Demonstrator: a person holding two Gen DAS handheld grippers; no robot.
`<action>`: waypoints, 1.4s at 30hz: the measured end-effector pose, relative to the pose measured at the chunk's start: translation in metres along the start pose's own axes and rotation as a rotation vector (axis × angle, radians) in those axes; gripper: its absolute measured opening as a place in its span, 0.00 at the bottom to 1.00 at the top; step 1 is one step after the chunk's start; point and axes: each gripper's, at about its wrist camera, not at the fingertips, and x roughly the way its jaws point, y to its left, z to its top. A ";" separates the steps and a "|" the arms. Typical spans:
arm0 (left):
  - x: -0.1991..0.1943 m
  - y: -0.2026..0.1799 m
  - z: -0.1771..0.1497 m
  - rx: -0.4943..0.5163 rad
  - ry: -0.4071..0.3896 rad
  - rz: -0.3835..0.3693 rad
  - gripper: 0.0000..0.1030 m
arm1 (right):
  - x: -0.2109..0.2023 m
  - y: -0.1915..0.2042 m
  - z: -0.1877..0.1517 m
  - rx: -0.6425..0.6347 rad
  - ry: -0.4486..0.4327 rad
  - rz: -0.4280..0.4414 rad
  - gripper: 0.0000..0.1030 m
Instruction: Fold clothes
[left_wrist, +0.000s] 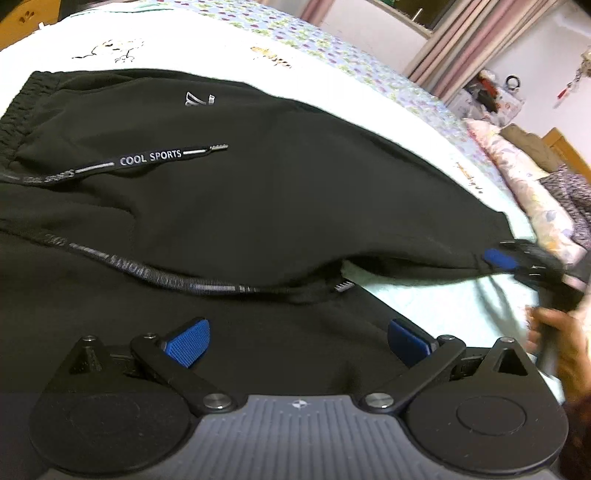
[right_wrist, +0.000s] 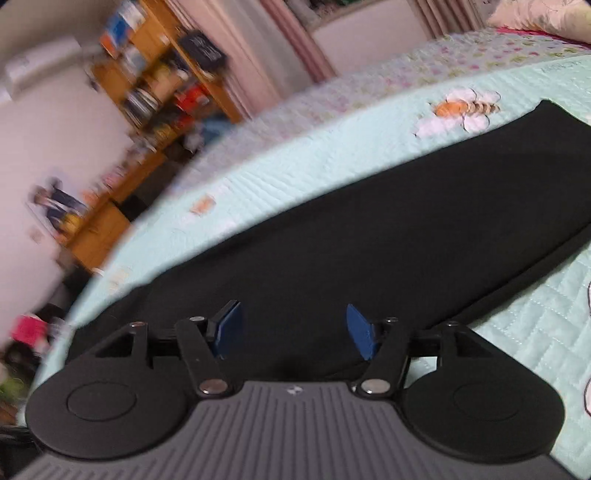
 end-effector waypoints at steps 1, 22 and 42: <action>-0.010 0.001 -0.001 0.000 -0.007 -0.002 0.99 | 0.005 -0.006 0.001 0.049 -0.008 -0.073 0.57; -0.030 0.031 -0.058 0.253 0.027 0.241 0.99 | -0.091 0.137 -0.173 0.151 0.174 0.159 0.60; -0.018 0.067 -0.048 0.248 -0.164 0.282 1.00 | 0.107 0.126 -0.026 -0.193 0.157 -0.131 0.61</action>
